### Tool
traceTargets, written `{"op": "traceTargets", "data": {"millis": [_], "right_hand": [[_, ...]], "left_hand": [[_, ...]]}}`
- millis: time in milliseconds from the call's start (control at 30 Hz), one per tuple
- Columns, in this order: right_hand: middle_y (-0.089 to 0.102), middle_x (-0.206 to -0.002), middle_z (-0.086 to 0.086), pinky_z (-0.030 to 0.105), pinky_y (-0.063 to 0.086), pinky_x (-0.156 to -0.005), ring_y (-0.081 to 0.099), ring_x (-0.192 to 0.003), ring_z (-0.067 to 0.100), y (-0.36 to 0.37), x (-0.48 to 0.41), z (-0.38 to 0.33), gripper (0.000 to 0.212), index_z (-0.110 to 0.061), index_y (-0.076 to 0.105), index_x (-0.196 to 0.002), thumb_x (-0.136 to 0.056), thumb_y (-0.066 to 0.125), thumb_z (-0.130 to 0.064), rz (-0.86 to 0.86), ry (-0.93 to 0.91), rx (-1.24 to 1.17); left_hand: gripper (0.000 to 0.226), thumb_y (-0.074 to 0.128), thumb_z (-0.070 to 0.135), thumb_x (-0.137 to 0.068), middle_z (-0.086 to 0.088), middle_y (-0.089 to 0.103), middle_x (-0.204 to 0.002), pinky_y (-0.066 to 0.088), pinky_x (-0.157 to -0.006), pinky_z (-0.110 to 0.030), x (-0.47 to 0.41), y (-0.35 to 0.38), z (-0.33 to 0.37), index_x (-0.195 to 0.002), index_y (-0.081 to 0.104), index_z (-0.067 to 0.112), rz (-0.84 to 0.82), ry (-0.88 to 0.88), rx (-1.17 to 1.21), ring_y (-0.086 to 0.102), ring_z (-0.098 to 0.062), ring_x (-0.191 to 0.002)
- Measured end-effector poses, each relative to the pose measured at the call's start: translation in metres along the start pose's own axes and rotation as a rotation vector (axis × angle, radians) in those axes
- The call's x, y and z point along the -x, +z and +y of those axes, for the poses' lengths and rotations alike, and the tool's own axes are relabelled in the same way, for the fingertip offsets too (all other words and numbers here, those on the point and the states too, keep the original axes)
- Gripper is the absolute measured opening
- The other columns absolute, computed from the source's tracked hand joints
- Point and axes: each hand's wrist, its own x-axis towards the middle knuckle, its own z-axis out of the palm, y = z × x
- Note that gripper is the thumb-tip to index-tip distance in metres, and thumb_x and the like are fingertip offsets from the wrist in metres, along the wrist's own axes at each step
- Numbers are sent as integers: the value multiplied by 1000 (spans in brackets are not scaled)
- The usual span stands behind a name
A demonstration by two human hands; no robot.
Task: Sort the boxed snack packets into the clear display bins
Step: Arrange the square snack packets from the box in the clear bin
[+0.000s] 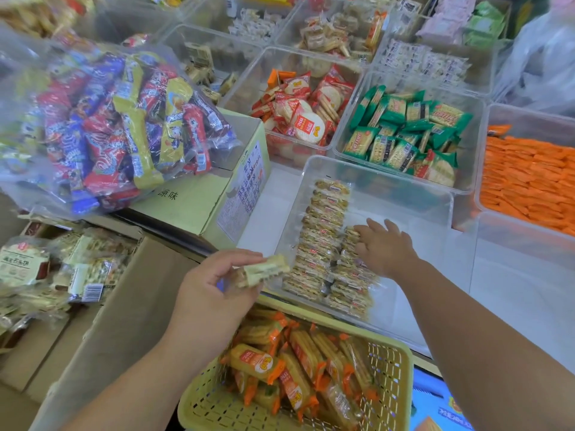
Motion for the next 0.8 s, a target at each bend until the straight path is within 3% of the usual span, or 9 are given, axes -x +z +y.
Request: {"op": "traceTargets", "data": {"millis": [133, 267, 333, 400, 433, 500, 567, 667, 800], "right_hand": [[19, -167, 5, 52, 23, -118, 13, -153, 32, -9, 24, -15, 60, -28, 25, -158, -101, 41, -39, 143, 27, -95], [49, -150, -1, 39, 35, -115, 40, -139, 19, -18, 80, -42, 44, -27, 50, -145, -102, 49, -36, 377, -226, -537], [59, -132, -21, 32, 49, -99, 56, -121, 2, -24, 115, -60, 38, -42, 58, -131, -96, 49, -53, 282, -282, -841], [64, -124, -22, 32, 56, -90, 63, -114, 5, -27, 141, -73, 43, -47, 59, -127, -88, 51, -61, 110, -333, -1125], [61, -130, -21, 33, 55, -92, 60, -120, 6, -27, 151, -75, 48, -47, 56, -133, -86, 56, -58, 55, -400, -1173], [46, -149, -20, 32, 47, -104, 42, -141, 7, -29, 164, -74, 62, -44, 48, -143, -83, 63, -48, 44, -567, -1084], [36, -157, -20, 37, 36, -114, 28, -149, 7, -30, 167, -69, 74, -44, 46, -146, -78, 73, -42, 102, -649, -953], [45, -152, -22, 42, 29, -119, 32, -146, 1, -29, 169, -66, 76, -39, 53, -143, -74, 85, -49, 254, -594, -874], [59, -133, -20, 11, 30, -108, 46, -127, -5, -33, 173, -66, 65, -32, 62, -134, -76, 79, -56, 459, -514, -643]], "left_hand": [[65, 82, -17, -71, 17, 63, -132, 45, -107, -44, 0, -5, 4, -102, 79, 40, -47, 216, -221, 53, -19, -132], [49, 71, -7, -77, 13, 60, -137, 39, -111, -35, -1, -6, 9, -95, 82, 37, -95, 343, -280, 47, -18, -138], [50, 63, -9, -72, 4, 63, -133, 41, -109, -34, -2, -5, 10, -98, 82, 28, -138, 444, -371, 47, -21, -138], [51, 70, -16, -68, 3, 67, -125, 43, -109, -30, -3, -1, 12, -104, 81, 18, -162, 522, -428, 52, -19, -134], [54, 75, -22, -65, 4, 70, -120, 43, -109, -28, -3, 2, 13, -104, 79, 16, -164, 531, -423, 55, -16, -132], [64, 78, -27, -61, 8, 72, -114, 45, -109, -27, -3, 9, 17, -102, 75, 22, -166, 485, -359, 59, -10, -127], [64, 78, -24, -65, 12, 72, -114, 47, -106, -29, -4, 14, 21, -98, 72, 30, -170, 382, -290, 61, -9, -125], [53, 83, -11, -71, 18, 71, -110, 50, -95, -24, -5, 21, 26, -99, 73, 33, -188, 345, -331, 66, -6, -108], [35, 85, 8, -69, 18, 68, -91, 46, -79, -24, -13, 31, 33, -100, 76, 22, -273, 596, -603, 58, -8, -88]]}}
